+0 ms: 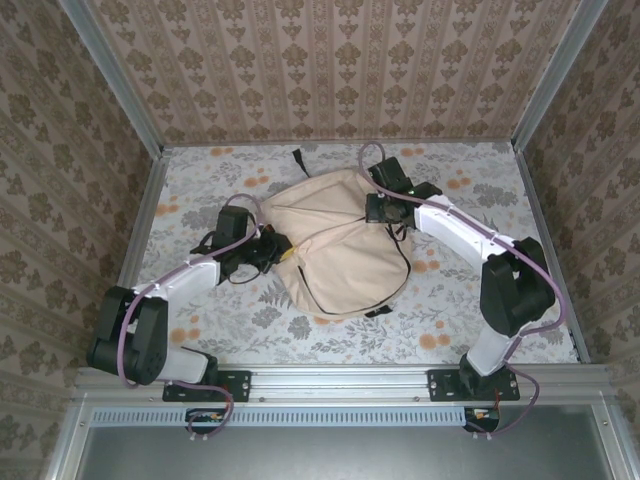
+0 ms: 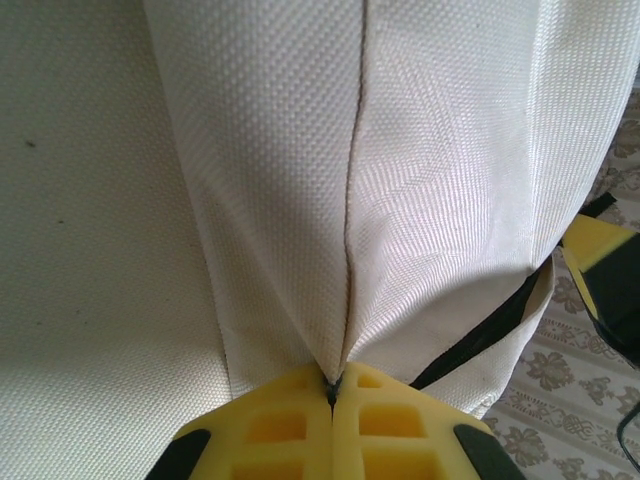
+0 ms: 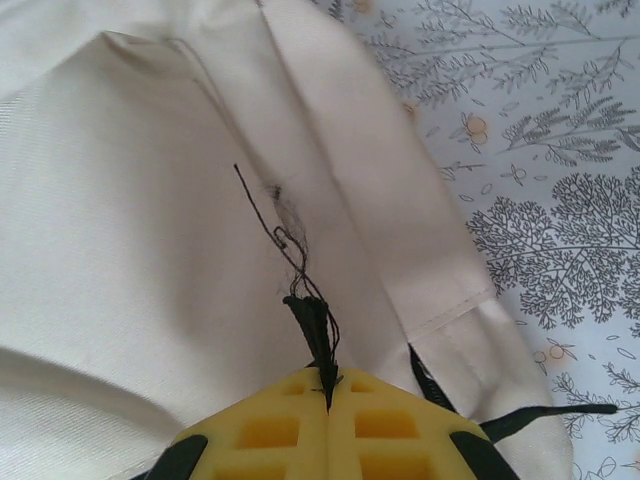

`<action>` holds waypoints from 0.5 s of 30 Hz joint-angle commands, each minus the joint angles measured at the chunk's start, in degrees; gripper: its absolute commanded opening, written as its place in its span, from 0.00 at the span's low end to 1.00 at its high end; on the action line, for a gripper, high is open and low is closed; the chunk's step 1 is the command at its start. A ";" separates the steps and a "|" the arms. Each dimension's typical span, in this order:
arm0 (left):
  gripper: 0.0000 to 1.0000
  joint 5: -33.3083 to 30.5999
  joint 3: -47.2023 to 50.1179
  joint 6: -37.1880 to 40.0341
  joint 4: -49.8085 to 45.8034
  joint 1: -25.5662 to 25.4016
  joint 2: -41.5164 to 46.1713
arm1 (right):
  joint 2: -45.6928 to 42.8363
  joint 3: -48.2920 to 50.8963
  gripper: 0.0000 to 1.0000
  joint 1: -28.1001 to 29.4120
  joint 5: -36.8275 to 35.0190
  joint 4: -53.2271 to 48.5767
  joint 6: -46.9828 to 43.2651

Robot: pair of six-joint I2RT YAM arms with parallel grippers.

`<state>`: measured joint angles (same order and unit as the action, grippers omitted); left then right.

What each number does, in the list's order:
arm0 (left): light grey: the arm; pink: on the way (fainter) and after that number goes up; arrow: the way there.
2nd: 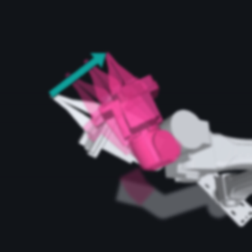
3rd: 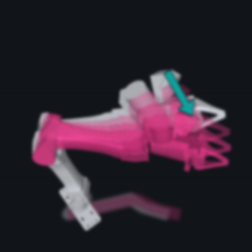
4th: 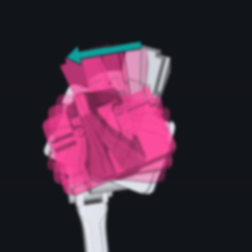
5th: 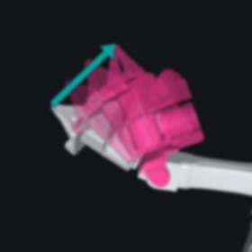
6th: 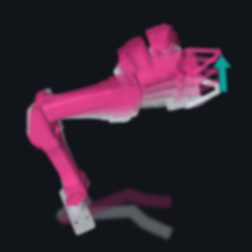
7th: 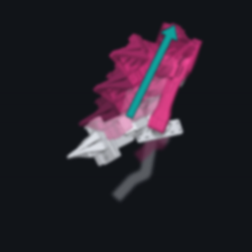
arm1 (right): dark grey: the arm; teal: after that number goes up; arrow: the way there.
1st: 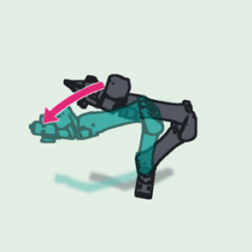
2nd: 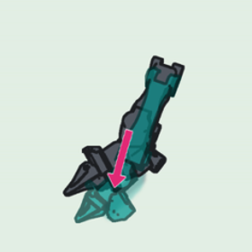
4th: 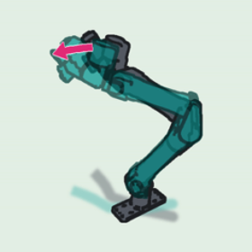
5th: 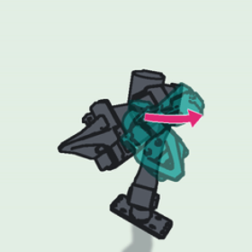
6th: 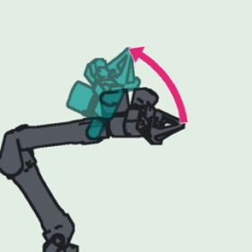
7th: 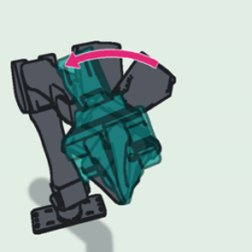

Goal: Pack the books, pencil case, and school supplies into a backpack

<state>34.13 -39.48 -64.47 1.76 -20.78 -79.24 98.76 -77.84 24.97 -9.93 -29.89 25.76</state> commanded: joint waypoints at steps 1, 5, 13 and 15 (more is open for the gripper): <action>0.00 -3.28 0.46 2.15 -4.57 2.27 1.16 | 2.57 -1.48 0.00 -4.13 -8.74 -3.03 2.51; 0.00 -3.36 0.07 2.39 -4.57 2.41 0.44 | 4.38 -2.65 0.00 -5.63 -10.56 -6.21 5.47; 0.00 -2.82 -4.81 4.39 -4.87 2.80 -3.42 | 1.36 -1.01 0.00 -5.73 2.21 -2.85 3.11; 0.00 -3.03 -7.73 5.91 -5.34 3.27 -5.18 | 0.62 -0.62 0.00 -5.81 8.11 -1.74 2.85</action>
<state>34.54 -43.05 -61.91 -1.65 -19.77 -82.74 102.39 -78.98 21.28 -5.10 -31.48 29.95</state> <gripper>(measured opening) 0.043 0.062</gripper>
